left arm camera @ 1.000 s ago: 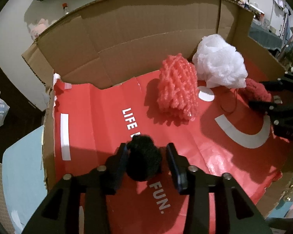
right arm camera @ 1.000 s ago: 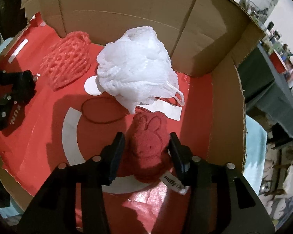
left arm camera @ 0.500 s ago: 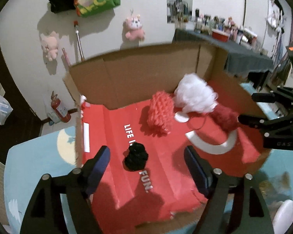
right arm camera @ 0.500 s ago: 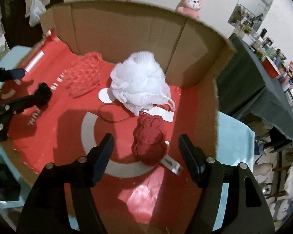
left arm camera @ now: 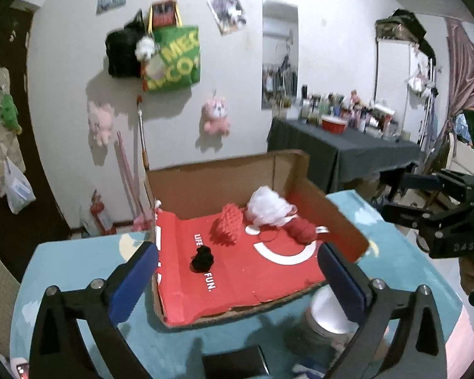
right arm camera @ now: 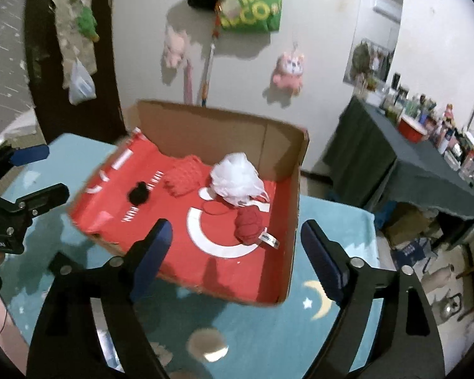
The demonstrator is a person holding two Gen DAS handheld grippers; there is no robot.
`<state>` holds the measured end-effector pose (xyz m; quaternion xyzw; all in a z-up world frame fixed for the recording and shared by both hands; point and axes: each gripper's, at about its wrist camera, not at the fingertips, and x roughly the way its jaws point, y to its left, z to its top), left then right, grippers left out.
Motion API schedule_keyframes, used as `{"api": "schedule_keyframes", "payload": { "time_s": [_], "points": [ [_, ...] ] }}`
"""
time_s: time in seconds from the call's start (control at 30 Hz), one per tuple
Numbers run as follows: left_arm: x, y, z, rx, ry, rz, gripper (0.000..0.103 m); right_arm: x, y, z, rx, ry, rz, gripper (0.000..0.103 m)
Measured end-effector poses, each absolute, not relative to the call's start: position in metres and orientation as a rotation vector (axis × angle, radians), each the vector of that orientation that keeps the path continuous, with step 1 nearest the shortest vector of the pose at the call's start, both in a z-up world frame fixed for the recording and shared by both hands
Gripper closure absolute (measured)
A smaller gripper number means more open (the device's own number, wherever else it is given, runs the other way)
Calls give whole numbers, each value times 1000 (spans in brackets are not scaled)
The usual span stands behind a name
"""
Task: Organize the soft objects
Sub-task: 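Withdraw both open tools from the box back toward the table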
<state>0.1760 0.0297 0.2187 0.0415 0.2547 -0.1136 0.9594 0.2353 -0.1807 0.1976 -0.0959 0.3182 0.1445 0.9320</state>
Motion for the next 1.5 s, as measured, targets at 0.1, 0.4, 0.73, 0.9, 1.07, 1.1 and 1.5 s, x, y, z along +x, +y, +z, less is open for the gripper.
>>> {"api": "schedule_keyframes", "payload": {
  "time_s": [0.1, 0.4, 0.73, 0.9, 1.07, 1.1, 1.5],
  "points": [
    [143, 22, 224, 99, 455, -234, 0, 201, -184, 207, -176, 589, 308, 17],
    [70, 15, 213, 58, 357, -205, 0, 102, -193, 210, -133, 403, 299, 9],
    [30, 6, 174, 2, 366, -235, 0, 44, -210, 169, -30, 381, 254, 5],
    [23, 6, 151, -22, 389, -225, 0, 33, -216, 139, -9, 405, 197, 5],
    [23, 4, 127, -35, 443, -216, 0, 28, -219, 114, -21, 432, 156, 5],
    [23, 4, 123, -38, 452, -212, 0, 28, -219, 109, -22, 443, 153, 5],
    [36, 4, 70, -66, 599, -188, 0, 33, -219, 49, 11, 574, 128, 5]
  ]
}}
